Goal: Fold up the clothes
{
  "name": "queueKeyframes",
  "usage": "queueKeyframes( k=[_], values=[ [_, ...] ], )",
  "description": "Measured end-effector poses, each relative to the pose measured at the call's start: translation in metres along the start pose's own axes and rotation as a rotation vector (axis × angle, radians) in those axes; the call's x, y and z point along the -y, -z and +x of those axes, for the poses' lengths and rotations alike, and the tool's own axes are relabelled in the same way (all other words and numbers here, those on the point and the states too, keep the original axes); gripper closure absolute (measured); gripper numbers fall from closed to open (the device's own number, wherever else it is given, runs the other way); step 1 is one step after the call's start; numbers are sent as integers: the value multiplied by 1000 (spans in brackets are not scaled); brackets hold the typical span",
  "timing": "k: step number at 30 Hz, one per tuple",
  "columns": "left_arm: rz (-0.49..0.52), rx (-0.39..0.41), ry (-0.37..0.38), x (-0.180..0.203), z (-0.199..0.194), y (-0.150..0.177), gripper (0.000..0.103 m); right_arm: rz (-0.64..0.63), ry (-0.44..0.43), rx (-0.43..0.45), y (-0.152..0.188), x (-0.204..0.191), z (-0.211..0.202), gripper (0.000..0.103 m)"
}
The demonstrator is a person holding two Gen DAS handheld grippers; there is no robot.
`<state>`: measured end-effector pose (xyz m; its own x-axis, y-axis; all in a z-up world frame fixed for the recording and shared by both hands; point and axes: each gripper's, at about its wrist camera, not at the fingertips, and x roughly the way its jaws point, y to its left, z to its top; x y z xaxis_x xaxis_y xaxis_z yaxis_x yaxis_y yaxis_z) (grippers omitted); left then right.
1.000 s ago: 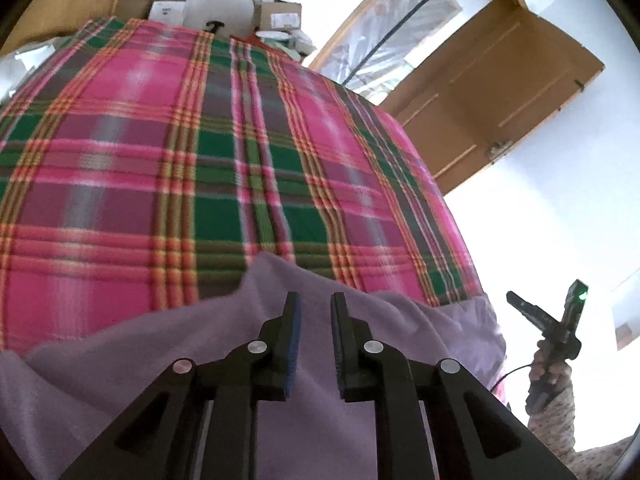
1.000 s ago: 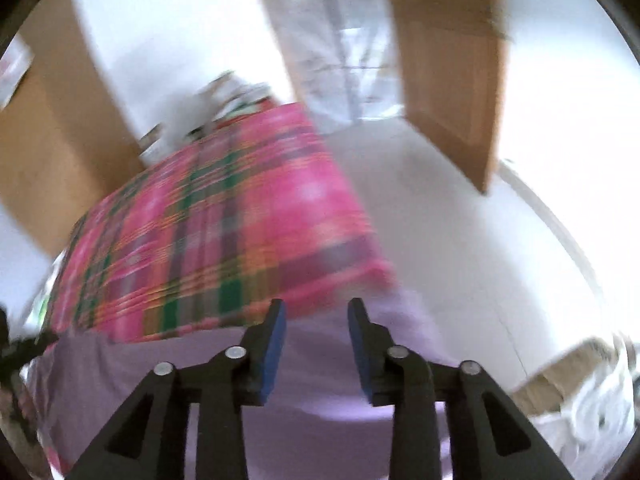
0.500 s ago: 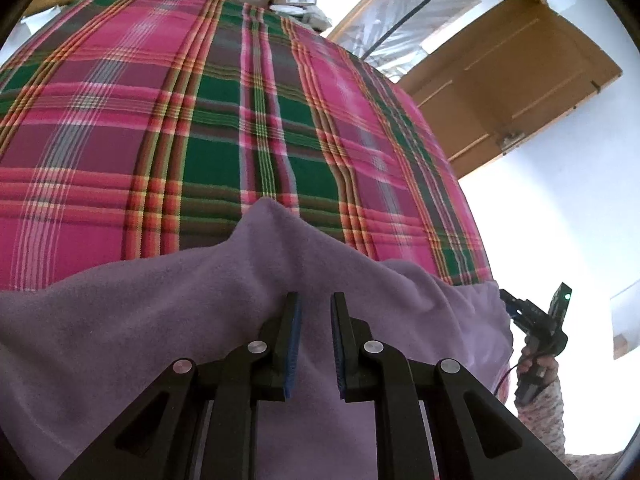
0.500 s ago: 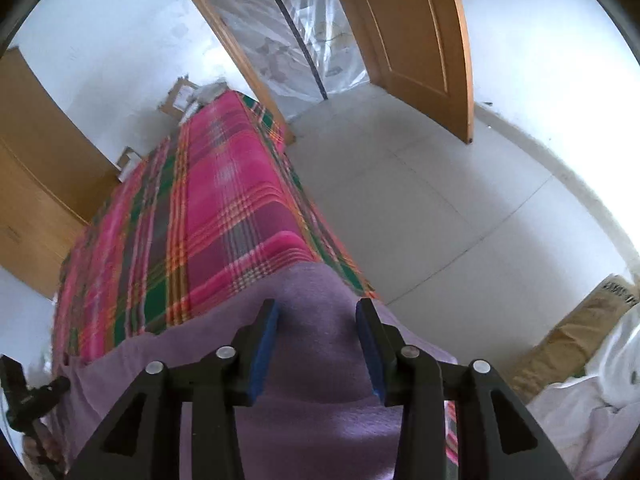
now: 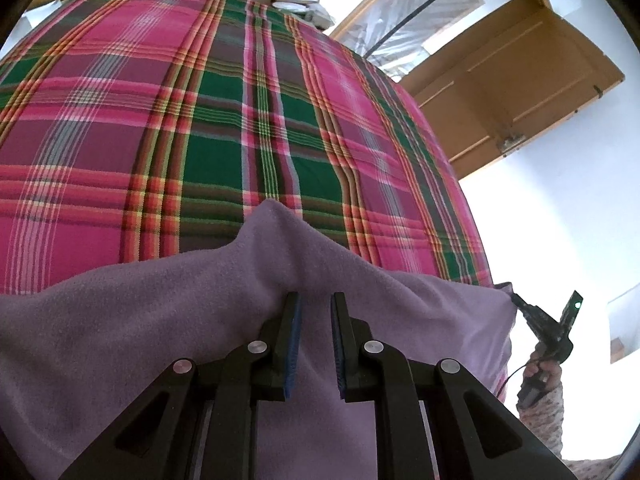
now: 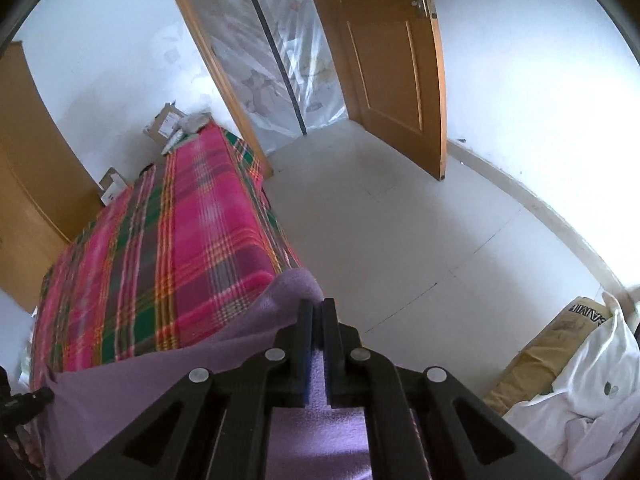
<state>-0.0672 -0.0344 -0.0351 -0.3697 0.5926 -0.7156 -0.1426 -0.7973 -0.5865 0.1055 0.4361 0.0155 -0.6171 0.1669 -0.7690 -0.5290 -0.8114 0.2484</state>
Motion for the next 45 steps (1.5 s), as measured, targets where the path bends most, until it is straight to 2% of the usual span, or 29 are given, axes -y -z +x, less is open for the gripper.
queueKeyframes(
  k=[4,6,10,13,17,19,21,23,29,32,34,36,42,45],
  values=[
    [-2,2,-5,0,1,-1,88,4,40,-50,1,-3,23,98],
    [-7,3,-2,-1,1,-1,88,0,123,-73,2,0,29,98],
    [-14,7,-4,-1,1,-1,88,131,10,-82,4,26,16,97],
    [-12,8,-16,1,1,0,88,201,-33,-71,10,43,-1,86],
    [-5,11,-2,9,-4,6,88,322,-170,-86,31,63,-19,81],
    [1,20,6,13,-8,11,88,371,-231,-98,43,71,-25,74],
    [4,28,10,17,-12,17,88,363,-246,-128,52,73,-23,69],
    [22,24,16,24,-15,24,88,348,-238,-151,57,71,-21,69],
    [58,7,34,39,-21,48,88,376,-259,-128,71,71,-25,69],
    [66,-6,40,45,-22,60,88,335,-233,-86,73,67,-32,80],
    [75,-13,42,49,-22,66,88,300,-207,-54,64,65,-32,93],
    [84,-19,43,52,-22,71,88,248,-174,-20,62,59,-38,98],
    [111,-38,45,63,-20,86,88,95,-83,88,56,36,-61,99],
    [123,-45,51,68,-20,92,88,84,-60,115,54,29,-73,99]
  ],
)
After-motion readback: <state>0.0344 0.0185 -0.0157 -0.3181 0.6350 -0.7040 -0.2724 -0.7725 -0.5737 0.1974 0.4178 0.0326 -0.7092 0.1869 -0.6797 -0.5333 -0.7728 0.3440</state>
